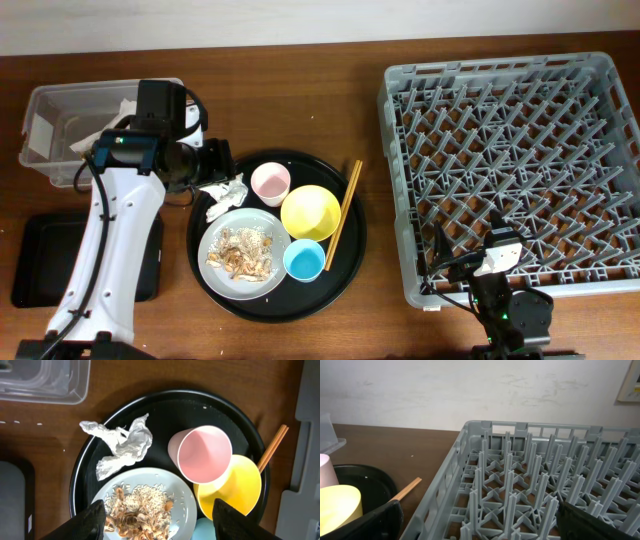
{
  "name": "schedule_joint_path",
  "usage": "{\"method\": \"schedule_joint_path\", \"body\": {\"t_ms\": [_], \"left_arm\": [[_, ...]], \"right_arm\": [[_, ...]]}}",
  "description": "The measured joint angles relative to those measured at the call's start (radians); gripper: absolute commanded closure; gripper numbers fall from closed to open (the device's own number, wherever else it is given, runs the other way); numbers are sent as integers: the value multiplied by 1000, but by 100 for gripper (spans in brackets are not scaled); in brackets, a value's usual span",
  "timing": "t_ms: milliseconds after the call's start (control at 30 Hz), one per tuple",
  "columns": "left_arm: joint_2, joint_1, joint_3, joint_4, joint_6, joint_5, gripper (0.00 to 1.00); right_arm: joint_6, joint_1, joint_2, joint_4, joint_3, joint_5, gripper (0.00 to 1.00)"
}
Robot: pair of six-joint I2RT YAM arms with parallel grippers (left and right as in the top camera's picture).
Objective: Sort waste into correct bins and load items into the dishwasher rack
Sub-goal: 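Grasp the remaining tissue on the tray with the left gripper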
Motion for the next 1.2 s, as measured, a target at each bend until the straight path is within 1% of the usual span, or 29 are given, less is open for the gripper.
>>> {"method": "schedule_joint_path", "body": {"t_ms": [167, 400, 500, 700, 833, 933, 967, 1000, 1200], "left_arm": [[0, 0, -67, 16, 0, -3, 32], [1, 0, -163, 124, 0, -11, 32], [1, 0, -195, 171, -1, -53, 32], [9, 0, -228, 247, -66, -106, 32], [77, 0, -231, 267, -108, -112, 32], [125, 0, -235, 288, -115, -116, 33], [138, 2, -237, 291, -119, -115, 33], [145, 3, -237, 294, -125, -115, 37], [207, 52, -237, 301, -162, -105, 38]], "right_arm": [[0, 0, 0, 0, 0, 0, 1], [0, 0, 0, 0, 0, 0, 1], [0, 0, 0, 0, 0, 0, 1], [0, 0, 0, 0, 0, 0, 1], [0, 0, 0, 0, 0, 0, 1], [0, 0, 0, 0, 0, 0, 1], [0, 0, 0, 0, 0, 0, 1], [0, 0, 0, 0, 0, 0, 1], [0, 0, 0, 0, 0, 0, 1]]}}
